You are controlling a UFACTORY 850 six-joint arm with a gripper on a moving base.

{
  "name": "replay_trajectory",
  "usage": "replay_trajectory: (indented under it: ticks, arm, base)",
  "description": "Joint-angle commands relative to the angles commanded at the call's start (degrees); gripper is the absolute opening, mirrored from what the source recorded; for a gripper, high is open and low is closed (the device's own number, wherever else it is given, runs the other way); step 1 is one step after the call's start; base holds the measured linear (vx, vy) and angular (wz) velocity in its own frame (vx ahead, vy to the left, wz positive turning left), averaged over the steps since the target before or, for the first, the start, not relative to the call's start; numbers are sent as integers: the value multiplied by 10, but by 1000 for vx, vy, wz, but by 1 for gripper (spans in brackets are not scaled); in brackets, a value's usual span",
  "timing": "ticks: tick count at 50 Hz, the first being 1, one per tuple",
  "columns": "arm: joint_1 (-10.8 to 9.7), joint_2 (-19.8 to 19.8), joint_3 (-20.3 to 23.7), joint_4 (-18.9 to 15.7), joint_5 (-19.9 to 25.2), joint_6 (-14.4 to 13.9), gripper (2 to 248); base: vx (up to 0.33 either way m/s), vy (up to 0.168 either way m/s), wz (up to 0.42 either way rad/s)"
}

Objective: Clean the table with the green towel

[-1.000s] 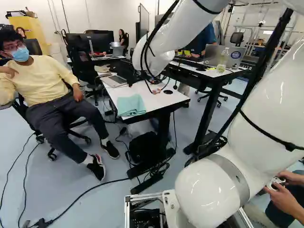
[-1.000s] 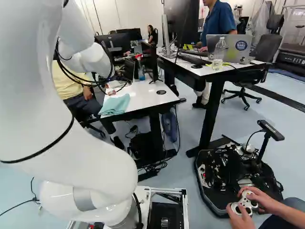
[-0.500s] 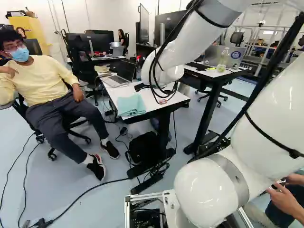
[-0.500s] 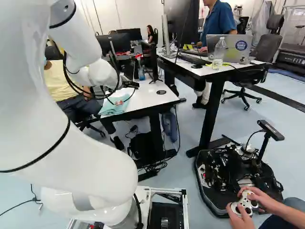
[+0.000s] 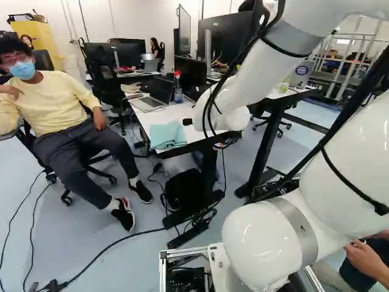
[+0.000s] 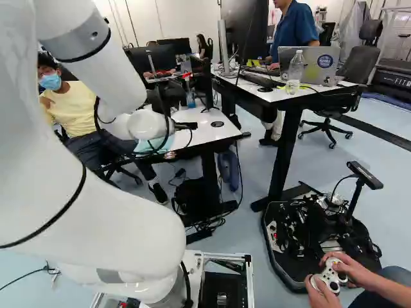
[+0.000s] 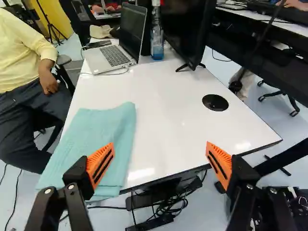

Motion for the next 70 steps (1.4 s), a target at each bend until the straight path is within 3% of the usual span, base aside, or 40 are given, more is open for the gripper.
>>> replay_trajectory:
  ticks: [35,70]
  arm:
    - [-43,30,108,-4,139,0,247]
    - [-61,43,154,-6,198,0,247]
  base:
    - [0,0,0]
    - [0,0,0]
